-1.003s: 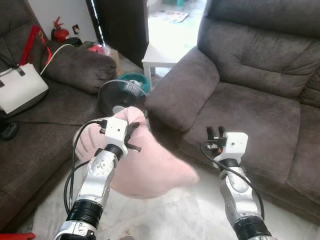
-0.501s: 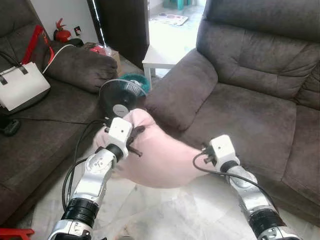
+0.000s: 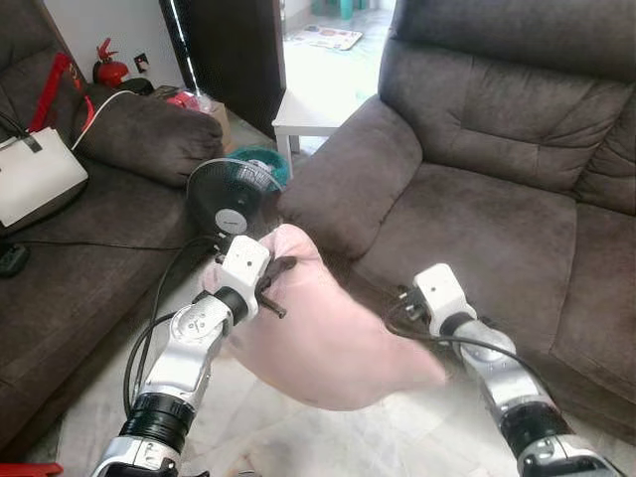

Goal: Move the pillow to the sofa from floor

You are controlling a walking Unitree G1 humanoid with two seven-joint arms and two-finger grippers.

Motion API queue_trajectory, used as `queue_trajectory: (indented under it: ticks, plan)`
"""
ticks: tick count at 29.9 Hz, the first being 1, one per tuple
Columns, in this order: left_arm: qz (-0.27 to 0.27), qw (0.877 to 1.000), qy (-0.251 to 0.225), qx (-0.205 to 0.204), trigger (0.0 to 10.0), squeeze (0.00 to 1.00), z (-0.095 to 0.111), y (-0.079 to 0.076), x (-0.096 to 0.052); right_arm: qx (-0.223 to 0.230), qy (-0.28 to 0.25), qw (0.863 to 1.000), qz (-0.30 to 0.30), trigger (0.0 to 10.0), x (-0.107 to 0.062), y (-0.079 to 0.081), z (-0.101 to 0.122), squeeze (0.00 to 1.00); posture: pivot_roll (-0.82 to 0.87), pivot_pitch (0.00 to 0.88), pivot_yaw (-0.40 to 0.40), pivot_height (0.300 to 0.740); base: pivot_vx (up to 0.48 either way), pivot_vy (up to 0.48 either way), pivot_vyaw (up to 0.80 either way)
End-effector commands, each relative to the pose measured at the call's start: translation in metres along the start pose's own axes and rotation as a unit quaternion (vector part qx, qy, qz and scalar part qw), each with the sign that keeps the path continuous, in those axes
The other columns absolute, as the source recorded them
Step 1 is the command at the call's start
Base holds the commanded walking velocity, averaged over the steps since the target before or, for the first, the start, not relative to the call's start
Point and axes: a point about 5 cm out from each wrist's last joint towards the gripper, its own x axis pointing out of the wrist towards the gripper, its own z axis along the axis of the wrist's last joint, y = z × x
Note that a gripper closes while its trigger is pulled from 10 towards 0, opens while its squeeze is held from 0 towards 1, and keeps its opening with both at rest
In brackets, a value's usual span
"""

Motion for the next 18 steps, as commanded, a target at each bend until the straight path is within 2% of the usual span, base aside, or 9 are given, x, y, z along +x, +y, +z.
queue_trajectory:
  ticks: [1,3,4,6,7,11,18]
  plan:
    - [0.006,0.999,-0.043,0.020,10.0,0.00,0.021,0.008,0.001,-0.021,0.017,0.999,0.047,10.0,0.000,0.010,-0.005,0.00,0.12,0.070,0.049,0.740,0.000,0.000,0.00]
    - [0.007,0.999,-0.044,0.023,10.0,0.00,0.023,0.011,0.001,-0.021,0.047,0.996,0.079,10.0,-0.001,0.017,-0.014,0.00,0.12,0.072,0.048,0.740,0.000,0.000,0.00]
    - [0.008,0.999,-0.045,0.024,10.0,0.00,0.023,0.011,0.001,-0.017,0.054,0.995,0.086,10.0,-0.002,0.018,-0.016,0.10,0.12,0.072,0.048,0.740,0.000,0.000,0.00]
    - [0.008,0.999,-0.045,0.025,10.0,0.00,0.024,0.012,0.001,-0.015,0.063,0.993,0.095,10.0,-0.003,0.020,-0.019,0.10,0.12,0.071,0.048,0.740,0.000,0.000,0.00]
    - [0.010,0.999,-0.045,0.025,10.0,0.00,0.024,0.012,0.001,-0.014,0.081,0.990,0.115,10.0,-0.005,0.024,-0.025,1.00,0.12,0.071,0.050,0.740,0.000,0.000,0.00]
    - [0.008,0.999,-0.045,0.028,10.0,0.00,0.025,0.013,0.000,-0.034,0.116,0.978,0.172,10.0,-0.013,0.035,-0.040,1.00,0.12,0.071,0.051,0.740,0.000,0.000,0.00]
    - [-0.015,0.998,-0.042,0.034,10.0,0.00,0.026,0.010,-0.002,-0.042,0.130,0.975,0.176,10.0,-0.015,0.041,-0.047,1.00,0.11,0.066,0.055,0.740,0.000,0.000,0.00]
